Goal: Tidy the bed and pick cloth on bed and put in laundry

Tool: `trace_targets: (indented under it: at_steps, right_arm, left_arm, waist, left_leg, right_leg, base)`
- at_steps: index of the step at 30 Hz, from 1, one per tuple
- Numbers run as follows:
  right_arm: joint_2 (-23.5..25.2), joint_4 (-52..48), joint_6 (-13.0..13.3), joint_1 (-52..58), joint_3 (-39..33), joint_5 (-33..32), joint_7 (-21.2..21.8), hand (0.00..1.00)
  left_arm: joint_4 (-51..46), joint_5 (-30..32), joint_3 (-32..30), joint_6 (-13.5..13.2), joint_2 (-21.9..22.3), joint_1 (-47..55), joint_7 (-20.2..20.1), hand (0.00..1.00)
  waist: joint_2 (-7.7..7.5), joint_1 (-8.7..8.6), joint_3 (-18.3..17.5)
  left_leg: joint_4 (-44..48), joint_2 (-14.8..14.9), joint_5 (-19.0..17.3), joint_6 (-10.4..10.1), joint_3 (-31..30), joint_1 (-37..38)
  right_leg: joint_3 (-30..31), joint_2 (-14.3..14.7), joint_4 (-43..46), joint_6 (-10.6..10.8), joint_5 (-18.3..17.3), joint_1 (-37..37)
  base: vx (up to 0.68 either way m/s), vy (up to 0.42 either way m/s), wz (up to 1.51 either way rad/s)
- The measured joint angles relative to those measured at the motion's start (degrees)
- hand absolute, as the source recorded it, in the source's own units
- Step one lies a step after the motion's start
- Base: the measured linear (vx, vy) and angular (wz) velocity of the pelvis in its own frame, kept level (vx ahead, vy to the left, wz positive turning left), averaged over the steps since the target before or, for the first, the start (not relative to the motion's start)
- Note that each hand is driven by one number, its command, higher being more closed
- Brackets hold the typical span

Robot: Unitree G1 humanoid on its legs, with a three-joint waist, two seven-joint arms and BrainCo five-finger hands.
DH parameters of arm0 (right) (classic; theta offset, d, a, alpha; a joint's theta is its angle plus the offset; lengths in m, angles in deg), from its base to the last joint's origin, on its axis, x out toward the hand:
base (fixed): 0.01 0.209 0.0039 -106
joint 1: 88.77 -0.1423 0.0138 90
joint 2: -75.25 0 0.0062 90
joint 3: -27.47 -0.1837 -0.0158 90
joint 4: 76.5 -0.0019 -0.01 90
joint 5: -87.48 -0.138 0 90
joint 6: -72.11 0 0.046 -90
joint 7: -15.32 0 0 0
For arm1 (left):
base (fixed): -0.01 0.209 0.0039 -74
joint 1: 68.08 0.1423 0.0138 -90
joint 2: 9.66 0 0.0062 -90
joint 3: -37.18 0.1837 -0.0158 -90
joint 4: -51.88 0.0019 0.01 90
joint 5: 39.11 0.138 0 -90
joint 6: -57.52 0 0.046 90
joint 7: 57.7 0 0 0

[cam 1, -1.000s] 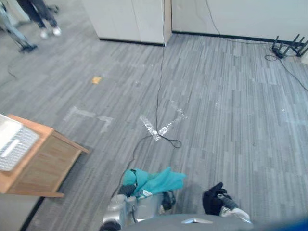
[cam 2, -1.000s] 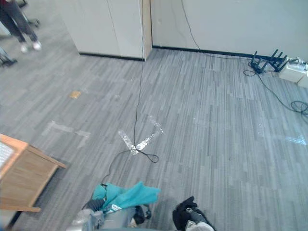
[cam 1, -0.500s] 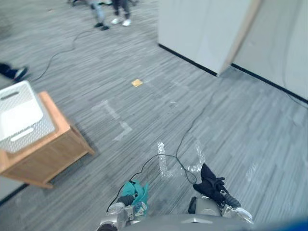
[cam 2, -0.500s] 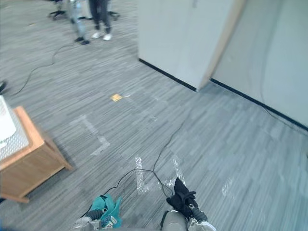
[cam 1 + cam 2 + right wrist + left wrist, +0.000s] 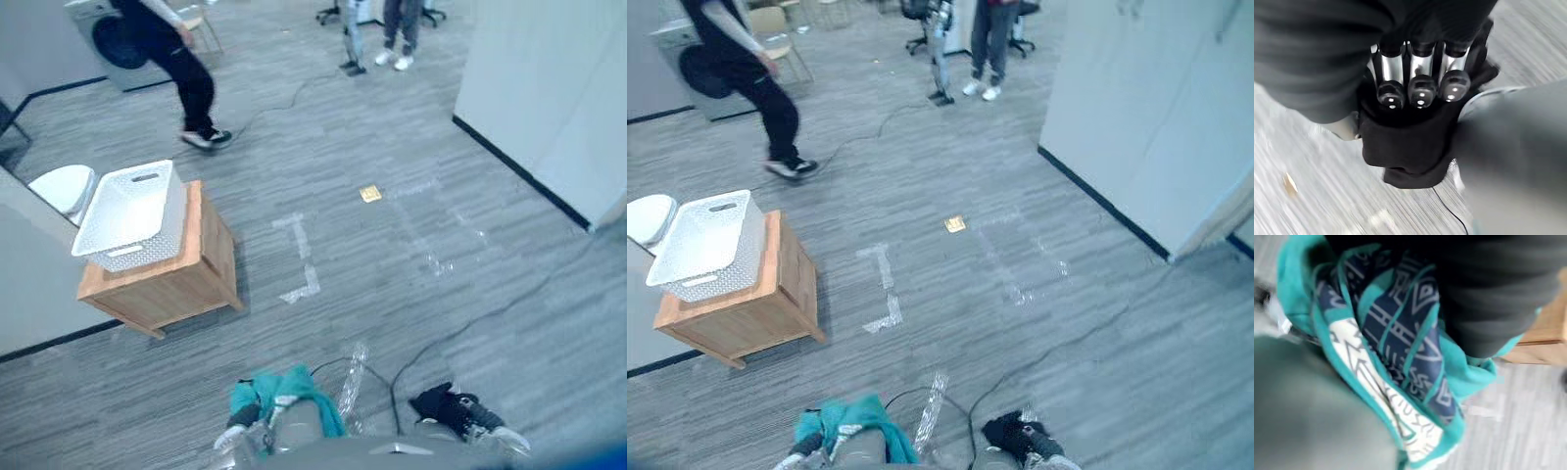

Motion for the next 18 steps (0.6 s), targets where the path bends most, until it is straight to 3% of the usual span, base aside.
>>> trace_targets:
  at_steps: [2,3,4,5,6,7,8,9,11,13,14,15,16,17,18]
  right_arm:
    - [0.06,0.06,-0.13,-0.53,0.02,0.16,-0.02,1.0]
    - [0.95,0.09,-0.21,-0.6,-1.75,0.6,-0.04,1.0]
    - [1.16,0.31,-0.19,-0.58,-2.77,0.63,-0.04,1.0]
    - [1.32,1.17,-0.15,-0.68,-4.13,0.71,-0.02,1.0]
    - [2.08,2.06,-0.01,-1.18,-4.62,0.86,-0.25,1.0]
    - [3.68,3.04,0.17,-1.81,-4.52,1.69,0.0,1.0]
    - [4.51,3.37,0.55,-2.2,-4.67,2.02,-0.1,1.0]
    - [4.58,3.56,0.55,-2.65,-4.63,2.1,-0.1,1.0]
    - [4.28,3.8,0.37,-3.34,-4.9,2.14,-0.61,1.0]
    - [4.35,3.78,-0.26,-3.74,-6.12,2.09,-0.99,1.0]
    - [4.24,3.72,-0.85,-3.76,-6.55,1.95,-1.36,1.0]
    - [3.99,3.67,-1.35,-3.78,-6.55,1.68,-1.96,1.0]
    - [3.88,3.58,-1.67,-3.88,-6.53,1.58,-2.29,1.0]
    - [2.88,3.49,-2.28,-3.77,-6.53,1.05,-2.46,1.0]
    - [1.85,1.84,-1.96,-3.08,-6.54,0.23,-2.63,1.0]
  left_arm:
    - [-0.06,-0.04,-0.05,-0.15,-0.05,-0.05,-0.37,1.0]
    - [0.2,0.04,0.02,-0.14,-0.04,-0.02,-0.43,1.0]
    - [0.28,0.05,0.35,-0.09,-0.03,0.17,-0.46,1.0]
    - [0.35,0.09,1.29,0.01,0.11,1.06,-0.54,1.0]
    - [0.51,-0.25,1.05,0.09,-0.4,1.14,-0.61,1.0]
    - [0.77,-0.08,0.99,0.71,-2.03,1.28,-0.54,1.0]
    - [0.77,-0.05,0.98,0.97,-2.67,1.13,-0.54,1.0]
    - [0.77,-0.04,1.0,1.01,-2.78,0.93,-0.55,1.0]
    - [1.93,0.0,1.58,1.57,-2.97,0.56,-0.52,1.0]
    - [2.67,0.39,2.46,2.85,-3.51,0.57,-0.26,1.0]
    - [2.88,0.98,3.81,3.67,-4.13,0.73,-0.14,1.0]
    - [3.23,2.6,5.0,4.03,-4.8,0.6,-0.3,1.0]
    - [3.59,3.09,5.25,4.06,-5.3,0.33,-0.28,1.0]
    - [4.84,4.79,5.69,4.1,-5.5,0.0,-0.24,1.0]
    - [4.95,5.12,6.67,4.91,-5.26,0.55,-0.22,1.0]
  waist:
    - [-0.04,0.27,0.16]
    - [-0.08,-0.15,0.25]
    - [-0.03,-0.23,0.28]
    - [0.75,0.2,0.37]
    - [-0.51,0.97,0.57]
    - [-2.97,1.17,-0.22]
    - [-4.52,1.24,-0.12]
    - [-4.71,1.31,0.04]
    - [-4.32,1.35,-0.1]
    - [-3.98,1.48,-0.27]
    - [-4.0,1.47,-0.32]
    - [-4.43,1.35,-0.32]
    - [-5.09,1.39,-0.21]
    - [-4.6,0.94,-0.09]
    - [-3.49,-0.1,-0.2]
  left_leg:
    - [-12.01,-2.04,-1.86,1.26,7.24,-0.4]
    - [-28.77,-5.81,-0.08,4.29,13.03,1.42]
    - [-37.52,-7.72,3.27,6.23,15.15,2.97]
    - [-50.68,-10.31,13.14,11.36,17.18,5.72]
    - [-52.36,-11.31,13.72,15.47,17.29,7.04]
    - [-55.07,-13.61,13.64,15.92,18.33,8.38]
    - [-54.76,-14.58,12.97,16.17,18.23,8.21]
    - [-54.09,-14.8,12.32,16.43,18.35,8.11]
    - [-51.45,-15.1,10.55,17.54,18.47,7.82]
    - [-52.19,-15.8,8.88,17.32,18.12,10.79]
    - [-53.25,-16.46,6.58,16.63,16.78,13.6]
    - [-54.67,-17.52,4.28,15.1,14.46,16.2]
    - [-55.03,-18.49,3.93,15.1,13.53,17.39]
    - [-55.9,-19.23,3.19,14.78,11.75,19.94]
    - [-57.09,-18.97,2.35,14.25,9.72,22.79]
  right_leg:
    - [-1.46,0.02,-3.1,1.7,1.22,3.46]
    - [-2.79,-0.39,-3.53,3.95,2.37,5.49]
    - [-2.95,-0.29,-3.54,5.03,2.62,6.44]
    - [-2.58,1.21,-3.83,6.27,2.87,8.36]
    - [-2.07,0.89,-4.19,6.72,2.74,9.54]
    - [-2.81,-0.31,-5.98,8.27,4.49,10.98]
    - [-2.62,-0.62,-7.37,9.09,6.57,11.62]
    - [-2.62,-0.54,-7.98,9.24,7.92,11.94]
    - [-1.96,-0.22,-7.71,9.1,14.02,12.71]
    - [-1.39,-1.36,-1.13,8.72,17.18,12.13]
    - [-1.3,-3.34,8.34,8.57,18.46,9.92]
    - [-0.68,-6.72,21.38,5.33,20.5,5.91]
    - [-0.12,-9.45,29.16,3.49,20.48,2.92]
    - [0.86,-13.69,41.96,1.22,18.35,-2.26]
    - [0.94,-16.13,48.78,-0.55,16.28,-6.58]
  base:
    - [0.01,0.116,0.24]
    - [-0.08,0.21,0.43]
    - [-0.07,0.229,0.45]
    - [0.05,0.181,0.14]
    - [0.3,0.114,0.27]
    - [0.51,0.05,0.36]
    - [0.51,0.03,0.52]
    - [0.45,0.121,0.59]
    - [0.39,0.173,0.64]
    - [0.36,0.156,0.57]
    - [0.31,0.143,0.67]
    - [0.25,0.118,0.67]
    - [0.12,0.128,0.67]
    - [-0.01,0.141,0.64]
    - [-0.06,0.159,0.66]
